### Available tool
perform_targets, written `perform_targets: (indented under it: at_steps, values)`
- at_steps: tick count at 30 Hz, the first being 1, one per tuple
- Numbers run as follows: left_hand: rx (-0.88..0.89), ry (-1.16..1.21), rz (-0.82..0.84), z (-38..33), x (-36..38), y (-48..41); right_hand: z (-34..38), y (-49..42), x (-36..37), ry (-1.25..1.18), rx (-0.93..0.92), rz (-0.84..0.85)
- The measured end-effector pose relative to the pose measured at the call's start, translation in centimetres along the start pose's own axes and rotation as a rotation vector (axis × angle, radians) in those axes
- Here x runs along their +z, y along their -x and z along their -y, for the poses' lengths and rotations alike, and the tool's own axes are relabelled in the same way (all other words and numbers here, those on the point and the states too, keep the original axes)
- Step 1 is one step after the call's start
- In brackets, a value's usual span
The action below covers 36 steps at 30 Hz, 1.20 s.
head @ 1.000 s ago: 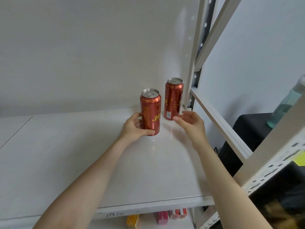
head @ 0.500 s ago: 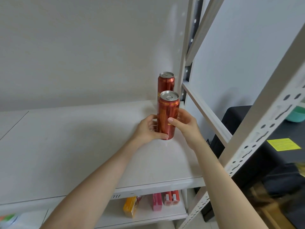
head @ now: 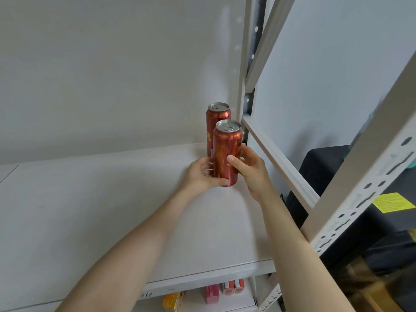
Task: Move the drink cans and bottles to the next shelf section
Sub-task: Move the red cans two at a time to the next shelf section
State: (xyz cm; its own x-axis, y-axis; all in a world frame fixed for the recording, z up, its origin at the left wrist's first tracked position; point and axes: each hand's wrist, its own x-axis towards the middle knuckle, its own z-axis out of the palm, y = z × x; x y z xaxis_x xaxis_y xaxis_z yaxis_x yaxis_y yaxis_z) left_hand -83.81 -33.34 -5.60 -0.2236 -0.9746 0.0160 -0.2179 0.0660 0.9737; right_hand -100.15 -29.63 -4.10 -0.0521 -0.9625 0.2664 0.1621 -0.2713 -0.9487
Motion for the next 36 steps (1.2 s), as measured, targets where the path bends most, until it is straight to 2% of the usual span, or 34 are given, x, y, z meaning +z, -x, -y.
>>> perform_targets:
  at_steps: [26, 32, 36]
  values:
    - [-0.011, -0.05, 0.003, -0.3, -0.7, -2.9, -1.2, -3.2, 0.2, 0.034, 0.019, -0.043]
    - [-0.039, -0.08, -0.014, -0.1, -1.8, -2.1, -1.0, -2.8, 0.2, 0.122, 0.073, -0.194]
    - [-0.053, -0.154, -0.036, 0.2, -3.2, -0.8, -1.0, -1.7, 0.1, 0.316, 0.097, -0.331]
